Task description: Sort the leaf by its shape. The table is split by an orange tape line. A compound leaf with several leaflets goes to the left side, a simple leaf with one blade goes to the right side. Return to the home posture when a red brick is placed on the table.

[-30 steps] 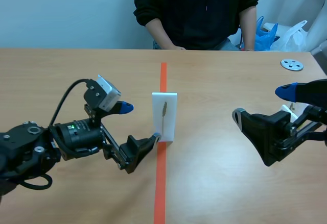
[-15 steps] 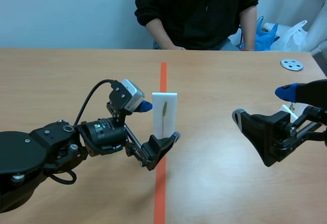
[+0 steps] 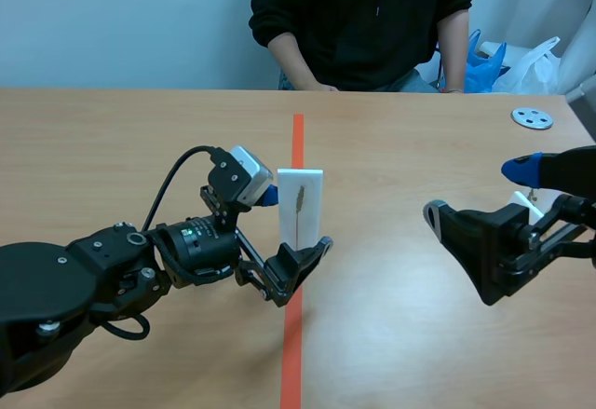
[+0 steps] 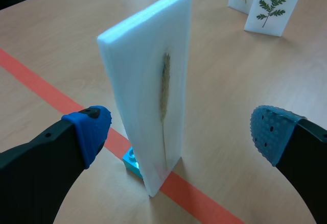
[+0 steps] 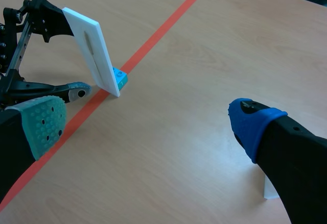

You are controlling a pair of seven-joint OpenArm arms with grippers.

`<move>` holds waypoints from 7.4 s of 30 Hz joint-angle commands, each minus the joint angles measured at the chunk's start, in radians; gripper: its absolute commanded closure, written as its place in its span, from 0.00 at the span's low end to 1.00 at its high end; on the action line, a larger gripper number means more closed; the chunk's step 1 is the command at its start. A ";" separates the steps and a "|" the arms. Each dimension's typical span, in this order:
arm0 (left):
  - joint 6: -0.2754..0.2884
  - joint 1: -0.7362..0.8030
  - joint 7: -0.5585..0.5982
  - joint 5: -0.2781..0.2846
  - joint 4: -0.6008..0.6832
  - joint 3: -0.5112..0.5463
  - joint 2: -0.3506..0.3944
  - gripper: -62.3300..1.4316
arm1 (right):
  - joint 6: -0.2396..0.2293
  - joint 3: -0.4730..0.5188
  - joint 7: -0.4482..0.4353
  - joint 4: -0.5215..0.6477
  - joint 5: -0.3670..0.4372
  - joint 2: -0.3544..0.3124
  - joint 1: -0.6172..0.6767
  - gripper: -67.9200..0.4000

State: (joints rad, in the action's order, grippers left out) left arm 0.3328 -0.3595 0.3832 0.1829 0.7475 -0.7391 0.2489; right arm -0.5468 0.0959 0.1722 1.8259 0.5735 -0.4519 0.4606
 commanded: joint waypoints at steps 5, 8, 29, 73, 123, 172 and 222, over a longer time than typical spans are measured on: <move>0.002 -0.006 0.018 0.015 0.016 0.006 -0.019 0.18 | 0.000 0.010 -0.009 0.007 0.014 -0.010 -0.008 0.00; 0.002 -0.007 0.023 0.023 0.016 0.006 -0.019 0.22 | 0.000 0.010 -0.009 0.007 0.014 -0.010 -0.008 0.00; 0.003 -0.009 0.039 0.039 0.047 0.006 -0.013 0.90 | 0.000 0.010 -0.009 0.007 0.014 -0.010 -0.008 0.00; -0.272 0.092 -0.027 0.350 -0.004 0.584 0.159 0.90 | 0.000 0.096 -0.008 0.007 0.041 -0.007 -0.006 0.00; -0.230 0.174 -0.019 0.356 0.329 0.584 0.275 0.00 | 0.000 0.096 -0.002 0.007 0.063 -0.008 -0.006 0.00; -0.211 0.953 -0.429 0.322 1.162 0.684 0.311 0.00 | -0.026 0.180 0.021 0.030 0.142 -0.008 0.024 0.00; -0.088 0.938 -0.437 0.249 1.164 0.683 0.298 0.00 | -0.025 0.180 0.036 0.030 0.137 -0.008 0.024 0.00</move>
State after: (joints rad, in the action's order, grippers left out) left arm 0.2371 0.5842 -0.0677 0.4362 1.9041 -0.0582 0.5488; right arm -0.5762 0.2672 0.2188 1.8332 0.7040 -0.4515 0.4938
